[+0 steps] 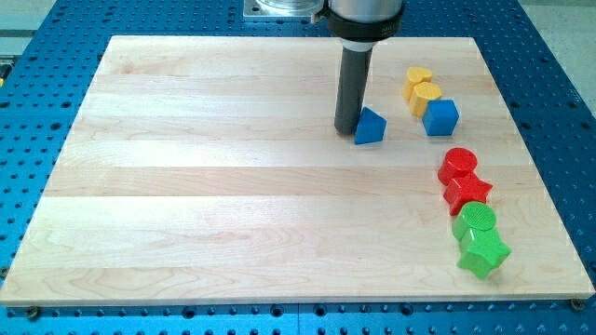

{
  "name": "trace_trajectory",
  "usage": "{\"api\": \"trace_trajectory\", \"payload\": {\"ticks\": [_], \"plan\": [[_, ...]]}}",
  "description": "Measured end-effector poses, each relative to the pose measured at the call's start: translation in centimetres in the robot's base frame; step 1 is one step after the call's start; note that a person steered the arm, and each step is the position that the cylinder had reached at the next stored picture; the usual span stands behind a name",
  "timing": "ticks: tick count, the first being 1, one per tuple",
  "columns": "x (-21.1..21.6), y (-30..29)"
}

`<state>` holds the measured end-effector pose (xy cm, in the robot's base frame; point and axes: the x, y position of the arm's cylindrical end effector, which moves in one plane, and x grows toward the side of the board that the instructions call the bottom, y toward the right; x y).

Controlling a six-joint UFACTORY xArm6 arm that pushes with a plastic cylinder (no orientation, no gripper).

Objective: Move the blue triangle to the bottom left of the yellow hexagon

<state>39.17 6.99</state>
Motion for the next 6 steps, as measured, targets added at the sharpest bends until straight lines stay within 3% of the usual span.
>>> {"api": "trace_trajectory", "payload": {"ticks": [1, 2, 5, 6], "plan": [[1.1, -2.7], [2.8, -1.8], [2.7, 6.0], [5.6, 7.6]]}}
